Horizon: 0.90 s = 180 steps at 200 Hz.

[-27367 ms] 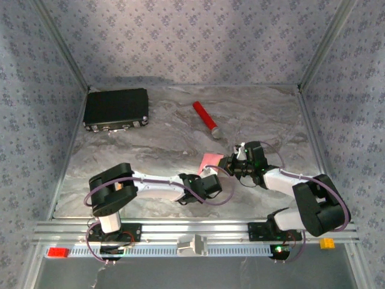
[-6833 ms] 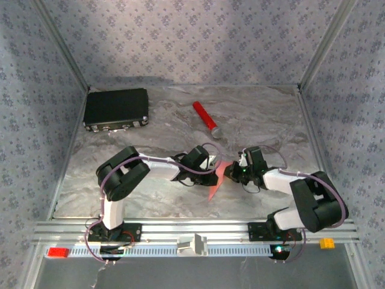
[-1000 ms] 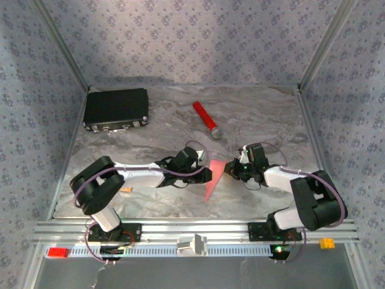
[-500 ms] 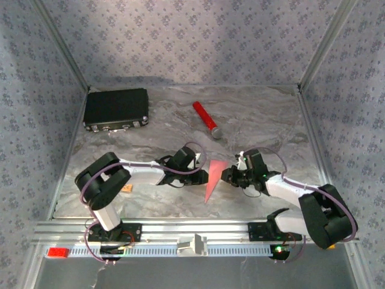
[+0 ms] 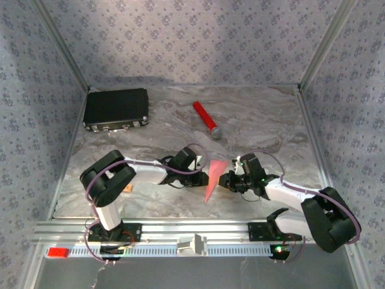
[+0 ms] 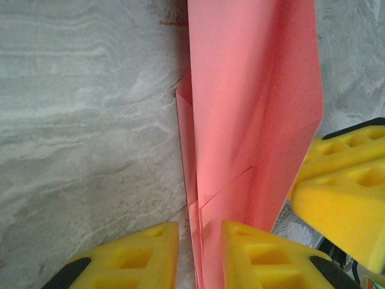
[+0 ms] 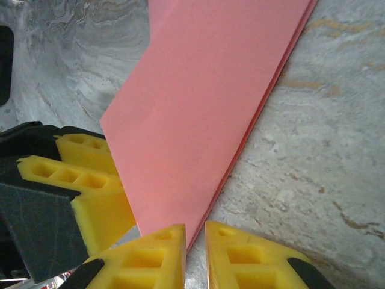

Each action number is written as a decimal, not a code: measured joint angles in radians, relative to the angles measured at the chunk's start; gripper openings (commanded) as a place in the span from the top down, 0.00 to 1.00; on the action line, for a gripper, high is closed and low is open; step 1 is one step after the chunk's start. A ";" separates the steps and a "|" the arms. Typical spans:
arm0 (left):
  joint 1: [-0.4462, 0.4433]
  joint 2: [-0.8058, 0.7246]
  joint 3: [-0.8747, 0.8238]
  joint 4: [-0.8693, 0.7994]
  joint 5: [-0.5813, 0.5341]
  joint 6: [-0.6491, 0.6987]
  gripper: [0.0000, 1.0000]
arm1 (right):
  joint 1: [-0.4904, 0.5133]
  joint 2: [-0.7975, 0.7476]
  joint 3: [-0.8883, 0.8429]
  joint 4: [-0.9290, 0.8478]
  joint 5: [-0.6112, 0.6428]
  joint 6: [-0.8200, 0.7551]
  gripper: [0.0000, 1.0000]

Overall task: Fold a paper plane with a square sheet of paper (pick it up from the middle)
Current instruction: Turn over the paper plane at the bottom-center of the table.

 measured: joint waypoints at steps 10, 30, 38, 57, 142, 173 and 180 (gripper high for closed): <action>0.000 0.005 0.004 0.000 0.004 0.002 0.76 | 0.005 0.003 0.000 0.005 -0.003 0.001 0.83; 0.000 0.008 0.006 0.000 0.012 0.006 0.79 | 0.013 0.013 -0.001 0.012 -0.006 0.002 0.83; 0.000 0.013 0.009 0.001 0.017 0.006 0.79 | 0.016 0.019 -0.001 0.015 -0.010 0.003 0.84; 0.001 0.020 0.014 0.002 0.027 0.007 0.80 | 0.020 0.034 -0.001 0.019 -0.011 0.003 0.84; -0.001 0.036 0.022 0.016 0.066 0.018 0.80 | 0.032 0.079 -0.002 0.024 -0.014 0.004 0.85; -0.006 0.040 0.022 0.032 0.089 0.022 0.82 | 0.032 0.079 -0.002 0.024 -0.013 0.004 0.85; -0.009 0.040 0.023 0.033 0.094 0.023 0.84 | 0.032 0.079 -0.002 0.024 -0.013 0.004 0.85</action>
